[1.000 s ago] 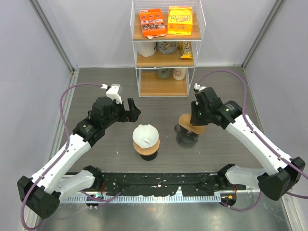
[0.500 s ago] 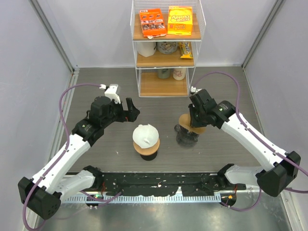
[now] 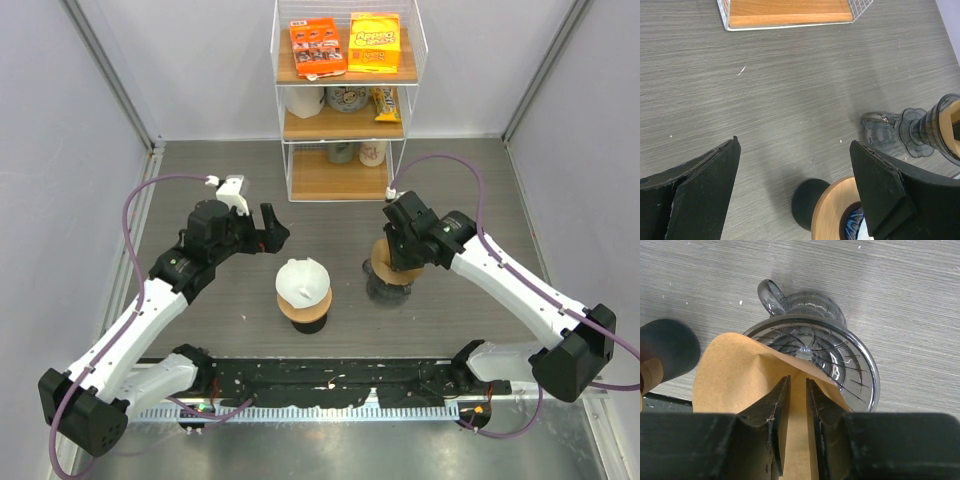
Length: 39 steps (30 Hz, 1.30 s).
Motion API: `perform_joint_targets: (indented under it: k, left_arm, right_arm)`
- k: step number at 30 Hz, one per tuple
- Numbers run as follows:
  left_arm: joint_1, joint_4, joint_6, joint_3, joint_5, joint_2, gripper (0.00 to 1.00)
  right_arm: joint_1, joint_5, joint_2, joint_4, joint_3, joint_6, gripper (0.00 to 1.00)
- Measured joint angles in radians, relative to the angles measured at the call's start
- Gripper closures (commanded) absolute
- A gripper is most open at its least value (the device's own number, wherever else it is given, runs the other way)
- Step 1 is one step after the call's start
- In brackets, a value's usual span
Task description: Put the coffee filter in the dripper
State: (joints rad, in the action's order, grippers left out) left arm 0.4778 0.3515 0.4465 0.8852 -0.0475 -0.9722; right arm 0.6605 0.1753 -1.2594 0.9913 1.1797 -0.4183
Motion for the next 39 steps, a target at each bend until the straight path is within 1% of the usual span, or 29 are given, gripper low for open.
perform_joint_targets:
  k: [4,6,8,23,28,39]
  left_arm:
    - [-0.003,0.0,0.0,0.0,-0.003,0.0,0.01]
    - [-0.003,0.0,0.0,0.0,-0.004,0.0,0.01]
    - [-0.003,0.0,0.001,0.0,-0.006,0.0,0.01]
    - [-0.007,0.0,0.013,0.0,-0.01,0.0,0.01]
    - [-0.007,0.0,0.015,0.0,-0.011,0.0,0.01]
    - [-0.009,0.0,0.016,0.0,-0.017,0.0,0.01]
  right_arm:
    - [0.001,0.005,0.0,0.0,-0.006,-0.003,0.64]
    - [0.001,0.011,0.0,0.0,-0.012,-0.003,0.6]
    - [0.001,0.019,0.0,0.001,-0.016,-0.003,0.59]
    - [0.001,0.052,-0.008,-0.004,-0.018,0.002,0.57]
    - [0.001,0.053,-0.011,-0.004,-0.018,0.002,0.61]
    - [0.001,0.052,-0.031,-0.034,-0.042,0.004,0.61]
